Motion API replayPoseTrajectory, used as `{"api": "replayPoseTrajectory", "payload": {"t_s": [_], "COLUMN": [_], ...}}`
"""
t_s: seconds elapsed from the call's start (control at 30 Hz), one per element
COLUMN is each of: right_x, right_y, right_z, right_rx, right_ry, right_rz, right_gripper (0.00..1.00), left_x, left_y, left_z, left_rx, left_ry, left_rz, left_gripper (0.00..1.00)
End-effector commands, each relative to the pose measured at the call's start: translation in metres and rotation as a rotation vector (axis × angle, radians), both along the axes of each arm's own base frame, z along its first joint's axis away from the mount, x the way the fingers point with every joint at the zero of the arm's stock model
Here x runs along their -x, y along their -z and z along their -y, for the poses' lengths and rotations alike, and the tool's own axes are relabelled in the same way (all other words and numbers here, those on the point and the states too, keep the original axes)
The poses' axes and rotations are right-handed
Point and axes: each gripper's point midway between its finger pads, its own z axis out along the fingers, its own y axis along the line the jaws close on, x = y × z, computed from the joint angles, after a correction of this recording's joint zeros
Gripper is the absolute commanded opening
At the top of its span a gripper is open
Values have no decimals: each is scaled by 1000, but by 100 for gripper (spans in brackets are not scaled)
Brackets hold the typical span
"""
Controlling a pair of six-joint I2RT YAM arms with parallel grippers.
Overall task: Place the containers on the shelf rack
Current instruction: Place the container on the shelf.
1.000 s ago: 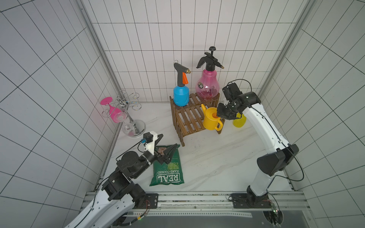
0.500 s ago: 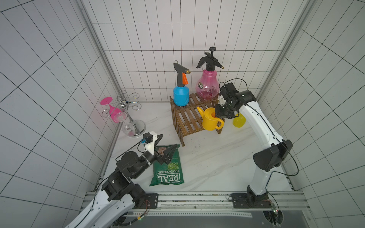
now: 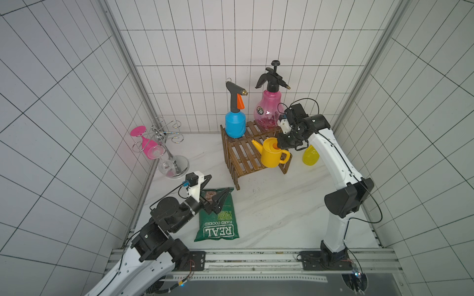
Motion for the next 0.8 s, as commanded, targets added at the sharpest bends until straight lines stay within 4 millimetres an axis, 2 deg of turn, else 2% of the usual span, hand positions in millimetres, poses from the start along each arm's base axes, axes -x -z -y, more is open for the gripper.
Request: {"api": "replayPoseTrajectory", "payload": {"t_s": [0.0, 0.17, 0.33, 0.5, 0.77], "right_x": [-16, -23, -26, -25, -15], "right_y": [-9, -14, -18, -20, -31], "right_z": [5, 7, 4, 1, 10], "right_rx": [56, 79, 48, 15, -19], "right_ry": [0, 14, 26, 23, 42], "right_rz": [86, 144, 178, 194, 226], "right_gripper": [29, 31, 39, 40, 45], "left_x": [4, 3, 3, 2, 0], "left_y": [-14, -14, -14, -13, -13], "left_z": [-1, 0, 1, 2, 4], "left_rx": [13, 13, 11, 9, 7], "left_ry": [14, 17, 18, 16, 18], "left_rz": [29, 28, 26, 24, 21], "left_gripper": [98, 98, 98, 98, 99]}}
